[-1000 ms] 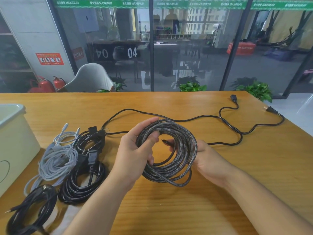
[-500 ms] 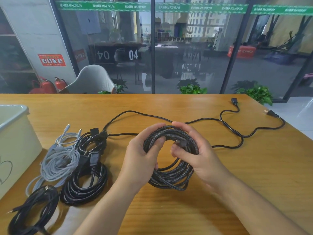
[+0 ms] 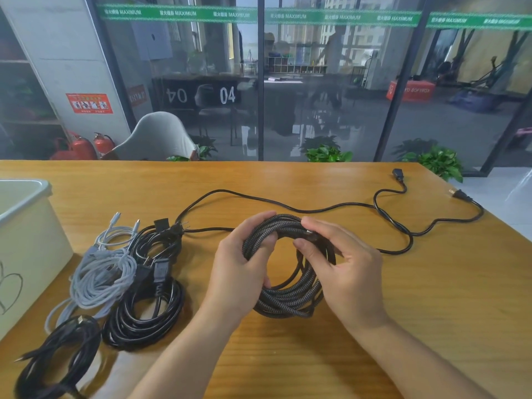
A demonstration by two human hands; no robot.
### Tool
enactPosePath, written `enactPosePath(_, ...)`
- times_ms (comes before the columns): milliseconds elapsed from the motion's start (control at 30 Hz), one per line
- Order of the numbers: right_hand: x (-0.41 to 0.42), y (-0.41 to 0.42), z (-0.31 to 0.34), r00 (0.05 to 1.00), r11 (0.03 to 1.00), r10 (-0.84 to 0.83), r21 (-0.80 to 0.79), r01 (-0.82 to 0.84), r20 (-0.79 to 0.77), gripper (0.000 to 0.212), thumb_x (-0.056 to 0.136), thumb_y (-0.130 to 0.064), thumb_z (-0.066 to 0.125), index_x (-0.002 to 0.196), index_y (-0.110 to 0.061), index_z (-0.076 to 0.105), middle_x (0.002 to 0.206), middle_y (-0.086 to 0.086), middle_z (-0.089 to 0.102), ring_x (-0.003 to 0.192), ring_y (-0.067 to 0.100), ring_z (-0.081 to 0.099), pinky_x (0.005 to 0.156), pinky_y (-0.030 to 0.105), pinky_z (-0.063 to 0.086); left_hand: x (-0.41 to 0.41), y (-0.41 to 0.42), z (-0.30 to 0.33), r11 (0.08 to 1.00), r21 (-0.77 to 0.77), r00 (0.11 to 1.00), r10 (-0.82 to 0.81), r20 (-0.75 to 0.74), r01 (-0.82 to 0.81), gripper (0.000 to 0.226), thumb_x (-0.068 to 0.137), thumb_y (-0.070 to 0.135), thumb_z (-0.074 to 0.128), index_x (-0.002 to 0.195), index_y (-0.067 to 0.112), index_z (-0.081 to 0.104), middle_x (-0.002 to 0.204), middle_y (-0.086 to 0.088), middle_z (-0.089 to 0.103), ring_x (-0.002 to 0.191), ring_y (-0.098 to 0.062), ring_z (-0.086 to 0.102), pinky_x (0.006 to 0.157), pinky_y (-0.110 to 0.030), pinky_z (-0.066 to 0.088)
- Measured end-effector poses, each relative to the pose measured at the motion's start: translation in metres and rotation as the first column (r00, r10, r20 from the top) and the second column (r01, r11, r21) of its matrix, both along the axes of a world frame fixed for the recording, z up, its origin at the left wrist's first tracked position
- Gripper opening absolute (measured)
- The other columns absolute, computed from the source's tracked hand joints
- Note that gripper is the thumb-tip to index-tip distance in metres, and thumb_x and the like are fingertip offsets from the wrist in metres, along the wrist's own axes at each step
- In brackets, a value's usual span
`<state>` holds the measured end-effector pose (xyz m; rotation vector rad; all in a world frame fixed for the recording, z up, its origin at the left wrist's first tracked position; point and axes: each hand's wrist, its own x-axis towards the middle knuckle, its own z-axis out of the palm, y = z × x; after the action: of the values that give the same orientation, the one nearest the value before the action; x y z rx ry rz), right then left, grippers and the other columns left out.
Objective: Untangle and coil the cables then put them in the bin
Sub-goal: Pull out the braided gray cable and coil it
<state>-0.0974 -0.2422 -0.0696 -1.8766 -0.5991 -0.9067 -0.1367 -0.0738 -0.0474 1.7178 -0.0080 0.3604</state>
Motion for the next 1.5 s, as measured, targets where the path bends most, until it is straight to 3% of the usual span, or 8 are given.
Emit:
enactPosePath(167, -0.003, -0.005, 0.012, 0.967, 0.972, 0.132, 0.218, -0.084, -0.22, 0.014, 0.088, -0.029, 0.078, 0.096, -0.021, 0.068, 0.1, -0.015, 0.078, 0.095, 0.007, 0.075, 0.083, 0.026, 0.061, 0.002, 0.009, 0.0, 1.0, -0.013, 1.0, 0.018, -0.016, -0.018, 0.032, 0.102, 0.026, 0.063, 0.125, 0.048, 0.066, 0.082, 0.014, 0.07, 0.051, -0.019, 0.056, 0.058, -0.031, 0.052)
enactPosePath(267, 0.002, -0.011, 0.018, 0.921, 0.934, 0.209, 0.346, -0.088, -0.33, 0.018, 0.089, -0.031, 0.074, 0.094, -0.016, 0.066, 0.094, -0.002, 0.078, 0.089, 0.016, 0.076, 0.082, 0.035, 0.061, 0.003, 0.013, 0.001, 0.999, -0.032, 1.0, -0.006, -0.028, 0.005, 0.034, 0.102, 0.025, 0.064, 0.126, 0.049, 0.065, 0.079, 0.009, 0.069, 0.053, -0.019, 0.055, 0.066, -0.042, 0.057)
enactPosePath(367, 0.007, -0.021, 0.027, 0.887, 0.877, 0.272, 0.475, -0.068, -0.374, 0.02, 0.091, -0.027, 0.073, 0.095, -0.01, 0.063, 0.089, 0.009, 0.077, 0.086, 0.026, 0.077, 0.081, 0.043, 0.063, 0.004, 0.015, 0.003, 0.997, -0.069, 0.999, -0.028, -0.024, 0.027, 0.037, 0.101, 0.022, 0.065, 0.129, 0.047, 0.065, 0.081, 0.005, 0.066, 0.057, -0.018, 0.056, 0.073, -0.055, 0.059)
enactPosePath(600, 0.016, -0.035, 0.038, 0.853, 0.739, 0.346, 0.674, 0.009, -0.391, 0.014, 0.092, -0.018, 0.072, 0.095, -0.007, 0.064, 0.08, 0.006, 0.074, 0.08, 0.025, 0.076, 0.075, 0.034, 0.065, 0.003, 0.01, 0.008, 0.987, -0.157, 0.998, -0.048, -0.029, 0.042, 0.04, 0.102, 0.022, 0.062, 0.128, 0.052, 0.064, 0.074, -0.002, 0.063, 0.06, -0.017, 0.059, 0.083, -0.067, 0.056)
enactPosePath(933, 0.017, -0.029, 0.034, 0.643, 0.777, 0.465, 0.628, 0.033, -0.609, 0.04, 0.086, -0.036, 0.074, 0.116, -0.01, 0.063, 0.073, -0.002, 0.07, 0.067, 0.017, 0.069, 0.062, 0.031, 0.062, 0.002, 0.002, 0.003, 0.985, -0.172, 0.999, -0.034, -0.018, 0.03, 0.037, 0.104, 0.02, 0.059, 0.124, 0.051, 0.065, 0.087, 0.01, 0.067, 0.058, -0.019, 0.056, 0.076, -0.059, 0.059)
enactPosePath(1167, 0.009, -0.019, 0.034, 0.51, 0.607, 0.671, 0.794, 0.039, -0.538, 0.021, 0.083, -0.039, 0.072, 0.092, -0.02, 0.075, 0.083, -0.005, 0.071, 0.076, 0.007, 0.069, 0.061, 0.022, 0.058, 0.003, 0.004, 0.001, 0.982, -0.186, 1.0, -0.021, -0.013, 0.019, 0.036, 0.102, 0.022, 0.062, 0.123, 0.051, 0.066, 0.082, 0.004, 0.064, 0.055, -0.019, 0.054, 0.073, -0.058, 0.058)
enactPosePath(1333, 0.005, -0.015, 0.031, 0.558, 0.702, 0.595, 0.712, -0.011, -0.578, 0.027, 0.093, -0.046, 0.062, 0.087, -0.023, 0.076, 0.086, -0.004, 0.072, 0.082, 0.009, 0.067, 0.068, 0.026, 0.052, 0.001, 0.003, 0.002, 0.984, -0.177, 1.0, -0.028, 0.004, 0.029, 0.031, 0.091, 0.043, 0.069, 0.121, 0.049, 0.068, 0.066, 0.006, 0.06, 0.052, -0.018, 0.053, 0.067, -0.051, 0.058)
enactPosePath(1500, -0.001, -0.012, 0.043, 0.732, 0.666, 0.552, 0.739, -0.099, -0.4, 0.034, 0.102, -0.038, 0.049, 0.086, -0.014, 0.066, 0.087, 0.001, 0.071, 0.087, 0.014, 0.067, 0.071, 0.026, 0.057, 0.006, 0.002, -0.001, 0.957, -0.289, 1.0, -0.017, 0.008, 0.019, 0.029, 0.097, 0.037, 0.059, 0.124, 0.037, 0.07, 0.081, -0.002, 0.058, 0.053, -0.018, 0.049, 0.061, -0.042, 0.055)
